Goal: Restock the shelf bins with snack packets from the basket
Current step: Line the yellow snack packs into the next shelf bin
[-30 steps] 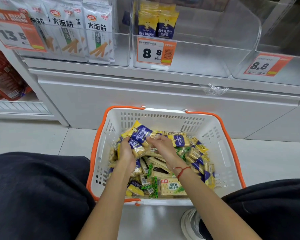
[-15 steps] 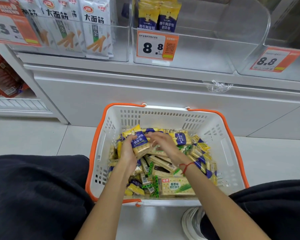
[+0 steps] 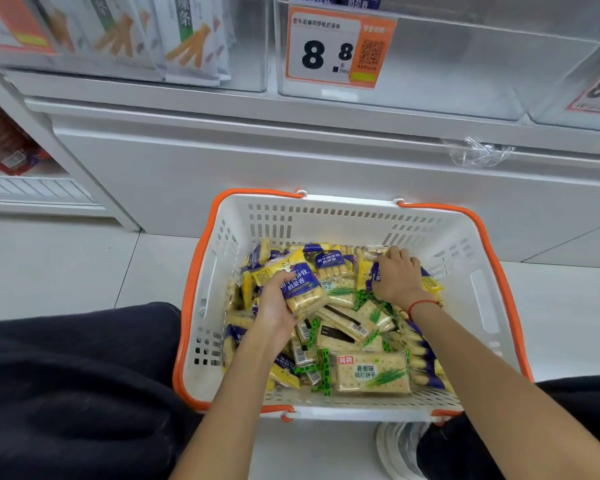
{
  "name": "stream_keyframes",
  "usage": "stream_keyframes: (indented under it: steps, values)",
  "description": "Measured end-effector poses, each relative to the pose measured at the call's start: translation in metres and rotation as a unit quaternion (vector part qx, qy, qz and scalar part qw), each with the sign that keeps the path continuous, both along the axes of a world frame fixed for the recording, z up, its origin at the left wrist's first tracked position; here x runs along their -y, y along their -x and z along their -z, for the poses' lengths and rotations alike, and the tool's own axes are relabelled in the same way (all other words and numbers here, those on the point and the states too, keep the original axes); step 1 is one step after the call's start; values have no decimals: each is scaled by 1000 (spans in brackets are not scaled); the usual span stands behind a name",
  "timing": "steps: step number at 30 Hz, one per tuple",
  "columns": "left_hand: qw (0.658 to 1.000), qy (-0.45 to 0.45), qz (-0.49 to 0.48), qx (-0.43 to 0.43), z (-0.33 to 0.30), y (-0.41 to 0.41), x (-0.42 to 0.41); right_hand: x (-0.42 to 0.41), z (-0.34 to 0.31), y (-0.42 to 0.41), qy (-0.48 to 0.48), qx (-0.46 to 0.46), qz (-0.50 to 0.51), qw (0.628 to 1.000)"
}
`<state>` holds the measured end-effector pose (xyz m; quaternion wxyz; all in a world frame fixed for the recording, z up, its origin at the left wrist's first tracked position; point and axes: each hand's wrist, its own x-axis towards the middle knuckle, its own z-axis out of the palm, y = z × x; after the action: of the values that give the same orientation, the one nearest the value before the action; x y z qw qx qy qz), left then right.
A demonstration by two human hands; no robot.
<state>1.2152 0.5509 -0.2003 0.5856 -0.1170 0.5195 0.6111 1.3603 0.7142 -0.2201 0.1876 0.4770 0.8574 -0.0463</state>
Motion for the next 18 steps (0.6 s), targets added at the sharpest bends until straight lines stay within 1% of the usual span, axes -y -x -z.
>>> stream_keyframes:
  steps: [2,5,6,7,8,9,10,11,12,13,14,16,18]
  values:
    - [1000,10,5,-11,0,-1,-1,2,-3,-2,-25,-4,-7,1000]
    - [1000,11,16,-23,-4,-4,-2,5,-12,-6,-20,-35,2,999]
    - [999,13,18,-27,-6,-5,-2,6,-17,-6,-18,-69,13,997]
    - [999,16,17,-35,-7,-6,-1,8,-25,-4,-10,-121,37,992]
    - [999,19,17,-45,-9,-7,0,12,-36,0,23,-197,81,977]
    - [998,22,18,-55,-11,-9,1,17,-49,5,86,-288,139,943]
    - [998,23,19,-63,-12,-10,2,24,-62,11,174,-369,190,893]
    - [997,25,19,-70,-13,-12,2,32,-76,17,263,-422,221,839]
    - [997,25,18,-76,-16,-14,3,40,-87,22,331,-436,230,805]
    - [996,26,18,-84,-19,-16,3,48,-96,26,371,-423,218,797]
    - [995,21,19,-92,-24,-18,3,56,-103,31,388,-407,199,803]
    - [995,3,3,-95,-38,-20,2,69,-114,39,375,-405,173,816]
    - [996,-25,-25,-80,-57,-20,0,73,-124,45,347,-435,180,811]
